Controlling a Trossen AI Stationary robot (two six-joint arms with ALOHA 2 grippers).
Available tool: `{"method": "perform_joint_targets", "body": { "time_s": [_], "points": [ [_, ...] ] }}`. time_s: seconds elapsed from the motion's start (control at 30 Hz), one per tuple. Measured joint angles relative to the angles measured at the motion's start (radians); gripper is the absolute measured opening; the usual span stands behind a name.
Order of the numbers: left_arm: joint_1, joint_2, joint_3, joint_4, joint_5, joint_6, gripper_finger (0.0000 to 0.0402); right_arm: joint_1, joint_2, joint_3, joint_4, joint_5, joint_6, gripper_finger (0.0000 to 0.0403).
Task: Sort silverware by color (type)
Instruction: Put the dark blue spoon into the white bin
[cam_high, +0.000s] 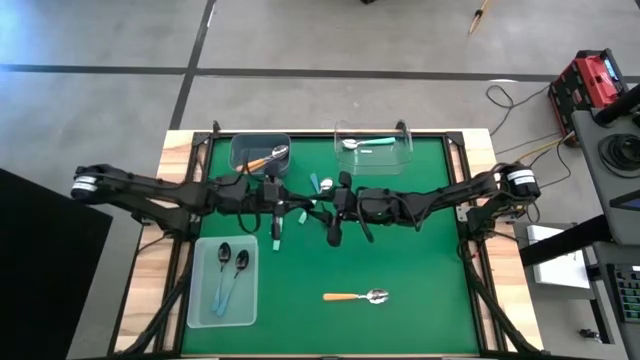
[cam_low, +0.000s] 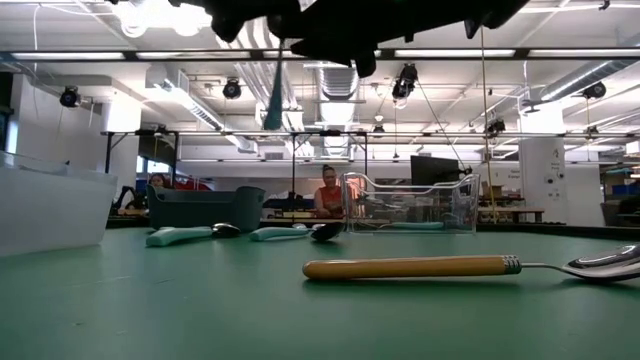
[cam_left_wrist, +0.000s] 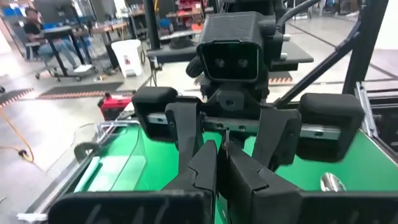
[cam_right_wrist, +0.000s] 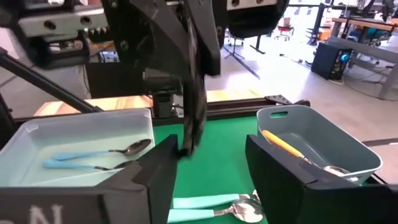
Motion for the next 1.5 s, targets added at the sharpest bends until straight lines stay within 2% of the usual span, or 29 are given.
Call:
{"method": "perform_joint_targets", "body": {
  "time_s": [0.17,0.33,0.53,0.8,0.93,1.13,1.5],
  "points": [
    [-0.002,-0.052,0.074,-0.185,0.006,-0.065,0.0000,-0.001,-0.015,0.000,-0.021,0.008,-0.007,0.0195],
    [-0.030,-0.078,0.165,-0.465,0.003,-0.157,0.0000,-0.001,-0.037,-0.001,-0.053,0.008,-0.017,0.0196],
    [-0.088,-0.083,0.267,-0.807,-0.002,-0.360,0.0000,-0.002,-0.038,-0.001,-0.087,0.003,-0.017,0.0196],
    [-0.180,-0.084,0.336,-1.120,-0.033,-0.699,0.0000,-0.002,-0.038,-0.001,-0.092,0.002,-0.016,0.0196],
    [-0.263,-0.085,0.315,-1.194,-0.094,-0.841,0.0000,-0.002,-0.038,-0.001,-0.097,0.002,-0.008,0.0196],
    [-0.411,-0.080,0.255,-1.198,-0.173,-1.012,0.0000,-0.002,-0.038,-0.001,-0.129,0.001,0.014,0.0196],
    [-0.584,-0.078,0.089,-1.203,-0.191,-1.301,0.0000,-0.001,-0.038,-0.001,-0.152,0.001,0.054,0.0196]
  ]
}}
